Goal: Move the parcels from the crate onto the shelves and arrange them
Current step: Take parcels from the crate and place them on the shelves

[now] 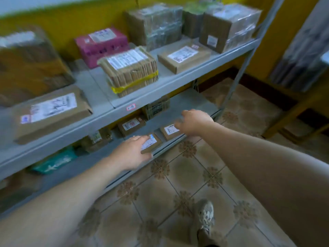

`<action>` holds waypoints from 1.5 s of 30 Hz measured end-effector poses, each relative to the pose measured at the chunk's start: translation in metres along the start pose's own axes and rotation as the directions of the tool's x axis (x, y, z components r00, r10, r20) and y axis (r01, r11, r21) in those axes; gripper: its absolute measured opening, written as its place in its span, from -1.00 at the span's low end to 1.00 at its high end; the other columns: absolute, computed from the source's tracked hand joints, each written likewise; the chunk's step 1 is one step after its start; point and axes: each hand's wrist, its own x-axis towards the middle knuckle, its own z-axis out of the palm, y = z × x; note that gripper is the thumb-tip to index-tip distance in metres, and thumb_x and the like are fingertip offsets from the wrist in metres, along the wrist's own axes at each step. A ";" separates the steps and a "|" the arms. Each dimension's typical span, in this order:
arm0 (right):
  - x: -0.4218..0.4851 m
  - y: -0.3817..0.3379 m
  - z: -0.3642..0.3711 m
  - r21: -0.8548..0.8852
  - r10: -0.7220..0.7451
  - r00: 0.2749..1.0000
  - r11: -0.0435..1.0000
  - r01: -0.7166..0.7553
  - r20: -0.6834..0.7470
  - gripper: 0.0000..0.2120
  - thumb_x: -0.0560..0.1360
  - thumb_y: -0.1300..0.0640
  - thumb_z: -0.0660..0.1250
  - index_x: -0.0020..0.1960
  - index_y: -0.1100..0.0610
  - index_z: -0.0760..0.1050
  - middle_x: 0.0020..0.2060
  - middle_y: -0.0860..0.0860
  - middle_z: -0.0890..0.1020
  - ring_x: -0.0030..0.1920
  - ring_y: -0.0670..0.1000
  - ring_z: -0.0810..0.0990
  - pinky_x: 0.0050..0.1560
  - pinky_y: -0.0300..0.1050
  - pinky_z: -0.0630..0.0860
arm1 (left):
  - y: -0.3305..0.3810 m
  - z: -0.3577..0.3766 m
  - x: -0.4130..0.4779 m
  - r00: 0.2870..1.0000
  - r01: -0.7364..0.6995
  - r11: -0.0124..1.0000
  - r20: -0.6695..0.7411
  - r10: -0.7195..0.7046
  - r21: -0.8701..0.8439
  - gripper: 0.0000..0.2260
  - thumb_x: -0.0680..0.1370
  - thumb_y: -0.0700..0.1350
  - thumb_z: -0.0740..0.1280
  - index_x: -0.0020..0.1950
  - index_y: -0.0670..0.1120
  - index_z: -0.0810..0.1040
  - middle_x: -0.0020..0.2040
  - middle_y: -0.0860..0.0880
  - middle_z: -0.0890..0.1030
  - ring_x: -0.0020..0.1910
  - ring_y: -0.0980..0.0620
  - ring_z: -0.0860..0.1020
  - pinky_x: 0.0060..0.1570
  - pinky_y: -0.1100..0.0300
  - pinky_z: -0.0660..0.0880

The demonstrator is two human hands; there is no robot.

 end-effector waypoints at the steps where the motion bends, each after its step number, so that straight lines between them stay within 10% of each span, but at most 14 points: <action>1: -0.021 -0.007 -0.020 0.006 -0.009 1.000 1.000 0.009 -0.017 -0.42 0.58 -0.28 0.15 0.47 0.04 0.33 0.33 0.09 0.48 0.27 0.17 0.48 0.24 0.08 0.42 | 0.007 -0.017 -0.021 1.000 -0.001 1.000 -0.010 0.002 0.013 -0.34 0.54 0.18 0.32 0.56 0.01 0.17 0.53 -0.02 0.27 0.47 -0.04 0.28 0.40 0.12 0.26; 22: -0.233 -0.198 -0.195 -0.162 -0.633 0.755 0.774 0.612 -0.175 -0.36 0.59 -0.26 0.17 0.56 0.07 0.25 0.48 0.09 0.38 0.43 0.16 0.39 0.35 0.10 0.39 | 0.059 -0.167 -0.355 0.772 0.438 0.893 -0.464 -0.434 -0.106 -0.42 0.58 0.13 0.29 0.55 0.11 0.17 0.54 0.05 0.25 0.45 -0.01 0.31 0.37 0.06 0.29; 45: -0.418 -0.615 -0.127 -0.253 -0.927 0.363 0.376 0.892 -0.098 -0.42 0.61 -0.22 0.14 0.52 0.07 0.30 0.47 0.07 0.40 0.41 0.14 0.40 0.29 0.04 0.42 | -0.204 -0.153 -0.675 0.490 0.676 0.654 -0.456 -0.743 -0.340 -0.41 0.56 0.16 0.30 0.54 0.08 0.21 0.53 0.06 0.27 0.47 0.03 0.28 0.42 0.07 0.28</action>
